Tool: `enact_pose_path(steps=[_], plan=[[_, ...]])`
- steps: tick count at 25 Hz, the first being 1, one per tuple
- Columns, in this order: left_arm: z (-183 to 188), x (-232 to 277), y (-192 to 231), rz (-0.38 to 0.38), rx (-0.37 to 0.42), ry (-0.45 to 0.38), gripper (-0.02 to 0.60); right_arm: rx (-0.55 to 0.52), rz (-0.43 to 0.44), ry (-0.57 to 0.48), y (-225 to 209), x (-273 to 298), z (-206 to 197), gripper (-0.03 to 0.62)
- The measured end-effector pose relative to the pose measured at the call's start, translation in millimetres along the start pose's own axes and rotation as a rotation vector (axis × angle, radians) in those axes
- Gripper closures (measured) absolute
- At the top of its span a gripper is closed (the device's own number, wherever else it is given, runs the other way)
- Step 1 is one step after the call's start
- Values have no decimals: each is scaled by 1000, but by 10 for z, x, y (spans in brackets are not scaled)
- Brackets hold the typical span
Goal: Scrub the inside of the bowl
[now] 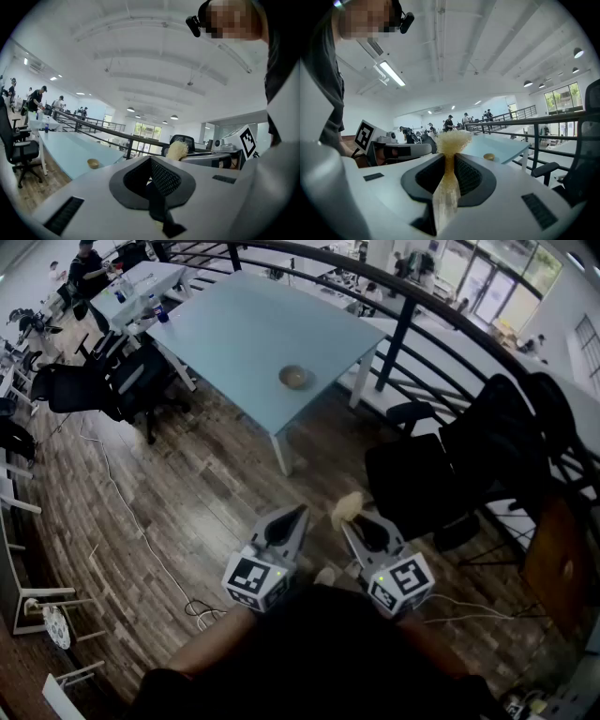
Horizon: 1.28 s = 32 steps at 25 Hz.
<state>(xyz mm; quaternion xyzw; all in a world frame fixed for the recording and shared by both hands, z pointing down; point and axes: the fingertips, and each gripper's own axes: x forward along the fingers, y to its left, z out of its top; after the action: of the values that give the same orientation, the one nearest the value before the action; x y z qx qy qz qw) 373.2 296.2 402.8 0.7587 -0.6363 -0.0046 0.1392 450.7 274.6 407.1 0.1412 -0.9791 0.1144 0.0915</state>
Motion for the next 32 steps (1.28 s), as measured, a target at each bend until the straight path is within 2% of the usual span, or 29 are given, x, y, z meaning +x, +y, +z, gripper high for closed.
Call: enact_pose_path(steps=[7,12,18,22,28,32], plan=[[25,-173,359,-10,-2,1,584,-13,-31,5,193,331,41,520],[87,-319,817,-37,12,18,584,0,-45,1,395,821,103,519],[301,-649,1614,-24,28,23,584,3,-20,-3,843,1612,248,519],[320,-841,2033,-19,32,31,584,15,-3,-4,1070,2050,278,519],[411,-1109,2415,-6,35,2,584,6,25,3,1376,2457,303,519],[403,-1209,2616,11,10,1,584,-14,45,8,1473,2664,341,519]])
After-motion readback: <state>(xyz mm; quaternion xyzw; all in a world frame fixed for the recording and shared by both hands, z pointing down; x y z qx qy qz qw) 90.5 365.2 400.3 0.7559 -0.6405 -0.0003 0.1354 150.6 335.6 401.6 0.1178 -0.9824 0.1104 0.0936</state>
